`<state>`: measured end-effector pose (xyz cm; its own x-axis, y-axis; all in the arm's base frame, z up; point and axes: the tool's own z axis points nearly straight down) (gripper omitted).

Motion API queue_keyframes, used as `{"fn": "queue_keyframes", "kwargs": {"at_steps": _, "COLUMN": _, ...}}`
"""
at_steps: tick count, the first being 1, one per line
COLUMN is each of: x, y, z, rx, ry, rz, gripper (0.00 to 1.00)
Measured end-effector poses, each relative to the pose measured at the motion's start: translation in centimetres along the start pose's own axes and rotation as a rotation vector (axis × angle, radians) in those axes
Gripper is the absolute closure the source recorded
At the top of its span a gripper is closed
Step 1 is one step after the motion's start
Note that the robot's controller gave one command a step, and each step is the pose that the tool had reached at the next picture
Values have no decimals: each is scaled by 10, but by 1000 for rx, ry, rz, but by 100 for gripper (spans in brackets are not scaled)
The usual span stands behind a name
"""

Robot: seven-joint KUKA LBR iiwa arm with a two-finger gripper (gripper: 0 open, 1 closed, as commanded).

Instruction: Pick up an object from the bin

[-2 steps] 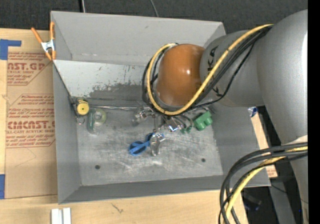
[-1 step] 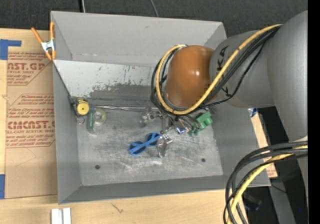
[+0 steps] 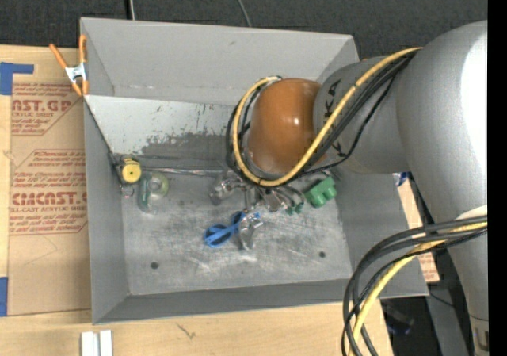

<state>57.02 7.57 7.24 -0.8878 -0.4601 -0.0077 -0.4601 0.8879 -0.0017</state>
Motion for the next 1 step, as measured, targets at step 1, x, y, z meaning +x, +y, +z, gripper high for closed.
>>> {"fn": "queue_keyframes", "kwargs": {"at_steps": 1, "x": -1, "y": 0, "z": -2, "rx": -1, "ry": 3, "rz": 1, "gripper": 0}}
